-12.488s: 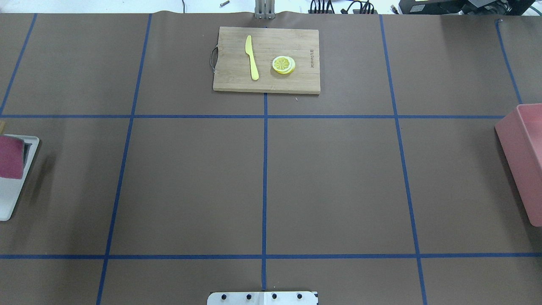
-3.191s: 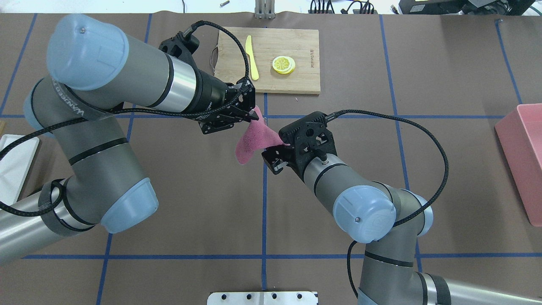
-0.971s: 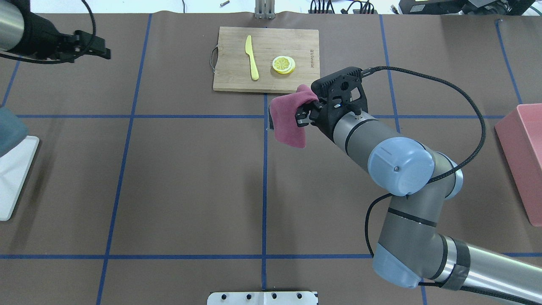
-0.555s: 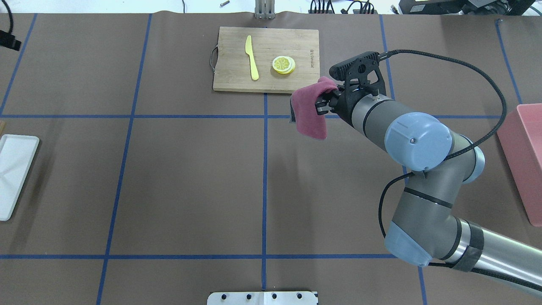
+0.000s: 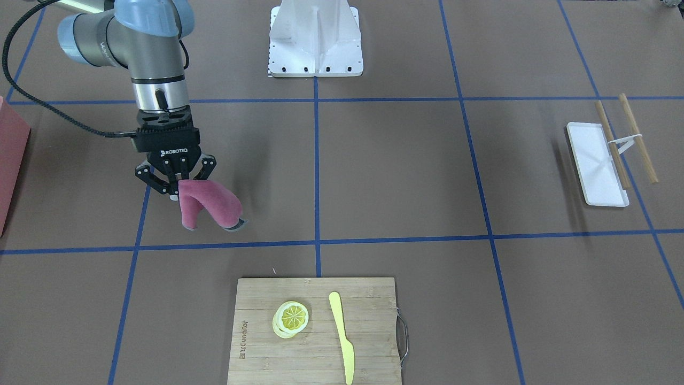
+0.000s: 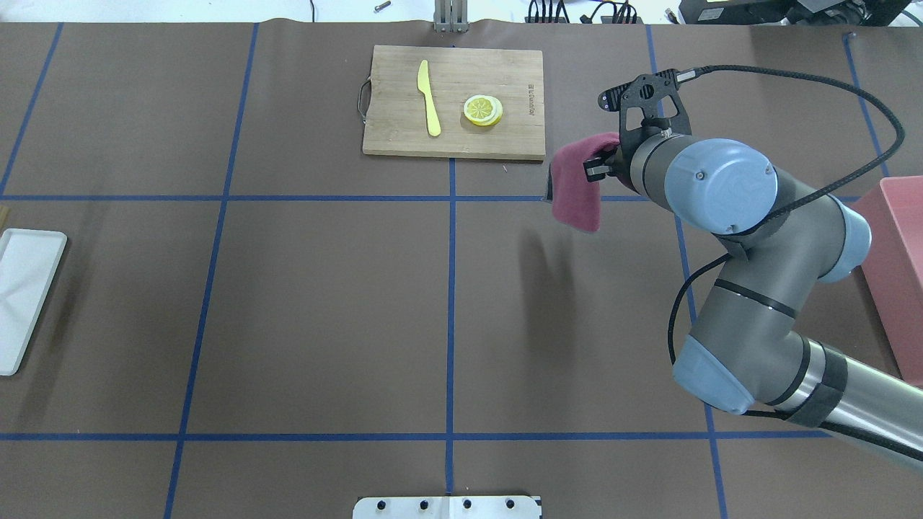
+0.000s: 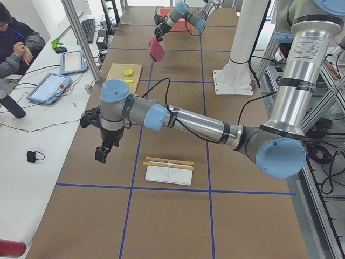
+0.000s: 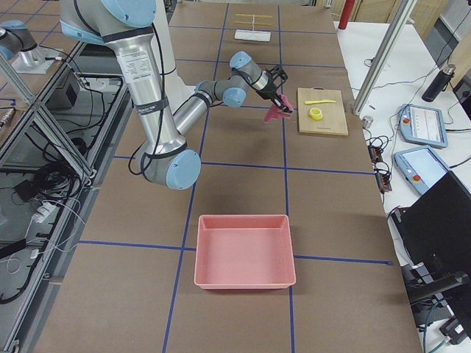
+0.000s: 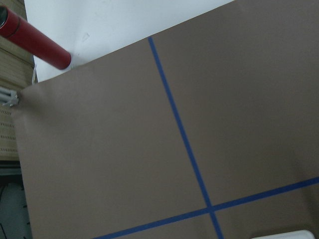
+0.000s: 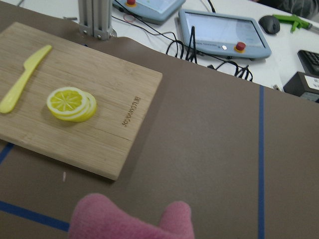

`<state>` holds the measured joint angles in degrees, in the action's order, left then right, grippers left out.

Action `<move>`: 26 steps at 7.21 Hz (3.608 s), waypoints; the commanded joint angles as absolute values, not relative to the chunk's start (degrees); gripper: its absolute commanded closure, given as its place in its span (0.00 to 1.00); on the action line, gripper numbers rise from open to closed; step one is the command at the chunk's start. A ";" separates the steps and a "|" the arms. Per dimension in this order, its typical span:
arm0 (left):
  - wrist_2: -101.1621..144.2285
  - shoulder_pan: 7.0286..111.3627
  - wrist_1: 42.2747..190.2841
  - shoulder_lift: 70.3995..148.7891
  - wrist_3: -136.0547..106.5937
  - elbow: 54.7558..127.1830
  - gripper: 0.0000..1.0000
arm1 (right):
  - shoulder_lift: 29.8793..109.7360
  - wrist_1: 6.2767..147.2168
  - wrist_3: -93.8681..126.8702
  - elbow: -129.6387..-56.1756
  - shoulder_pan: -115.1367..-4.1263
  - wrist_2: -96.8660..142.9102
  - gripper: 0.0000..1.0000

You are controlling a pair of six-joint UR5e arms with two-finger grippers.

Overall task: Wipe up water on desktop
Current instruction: 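Wipe the table with the cloth, right gripper sweeping toward the pink bin, then wipe the cloth back toward the table center with the right gripper, then sweep the cloth toward the pink bin and back with the right gripper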

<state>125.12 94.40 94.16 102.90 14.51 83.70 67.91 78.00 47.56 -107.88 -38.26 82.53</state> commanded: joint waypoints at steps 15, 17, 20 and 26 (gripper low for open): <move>125.95 98.17 94.22 101.60 17.93 77.17 0.02 | 47.53 88.95 83.46 -89.70 -26.47 87.47 1.00; 125.95 98.09 94.31 100.99 17.93 77.25 0.02 | 39.14 88.86 90.24 -84.39 -23.66 85.01 1.00; 125.95 98.17 94.31 100.81 18.02 77.34 0.02 | 43.39 88.68 82.76 -86.03 -24.51 84.81 1.00; 126.04 98.09 94.39 100.81 18.02 77.61 0.02 | 73.26 88.77 52.86 -100.80 -41.64 93.07 1.00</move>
